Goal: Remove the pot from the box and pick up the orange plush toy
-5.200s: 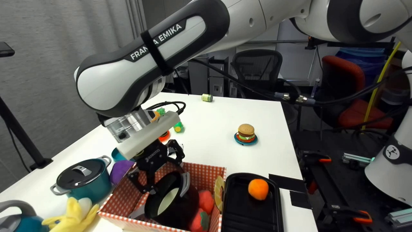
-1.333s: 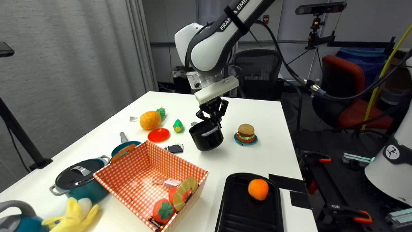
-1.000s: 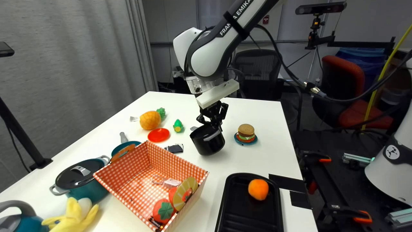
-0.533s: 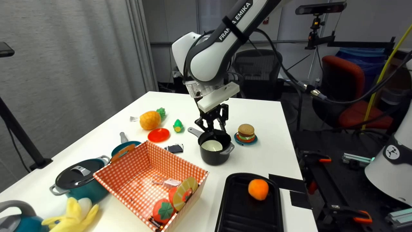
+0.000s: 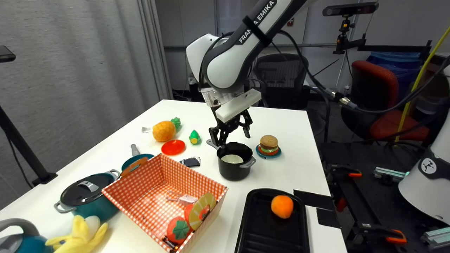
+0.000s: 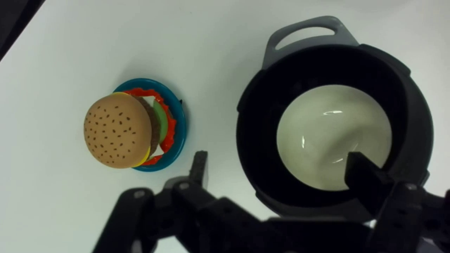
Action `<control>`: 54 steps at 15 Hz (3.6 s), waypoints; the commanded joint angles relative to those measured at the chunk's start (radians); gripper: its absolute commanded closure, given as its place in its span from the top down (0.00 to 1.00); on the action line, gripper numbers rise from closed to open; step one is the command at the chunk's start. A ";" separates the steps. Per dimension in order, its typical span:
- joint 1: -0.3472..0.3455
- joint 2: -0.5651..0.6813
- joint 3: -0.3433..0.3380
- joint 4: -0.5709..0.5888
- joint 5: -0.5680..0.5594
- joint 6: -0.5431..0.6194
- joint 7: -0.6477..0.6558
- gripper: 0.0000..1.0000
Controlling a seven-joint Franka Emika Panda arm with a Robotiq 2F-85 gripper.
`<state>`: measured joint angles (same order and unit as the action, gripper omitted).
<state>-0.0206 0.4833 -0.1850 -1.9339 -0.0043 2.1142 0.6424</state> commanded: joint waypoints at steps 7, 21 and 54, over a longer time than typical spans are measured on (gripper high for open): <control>0.038 -0.118 0.031 -0.076 -0.019 0.008 -0.027 1.00; 0.076 -0.217 0.119 -0.156 -0.015 -0.100 -0.072 1.00; 0.121 -0.107 0.189 -0.353 0.301 0.134 0.028 1.00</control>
<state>0.0950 0.4071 0.0032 -2.2344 0.2596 2.2057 0.6522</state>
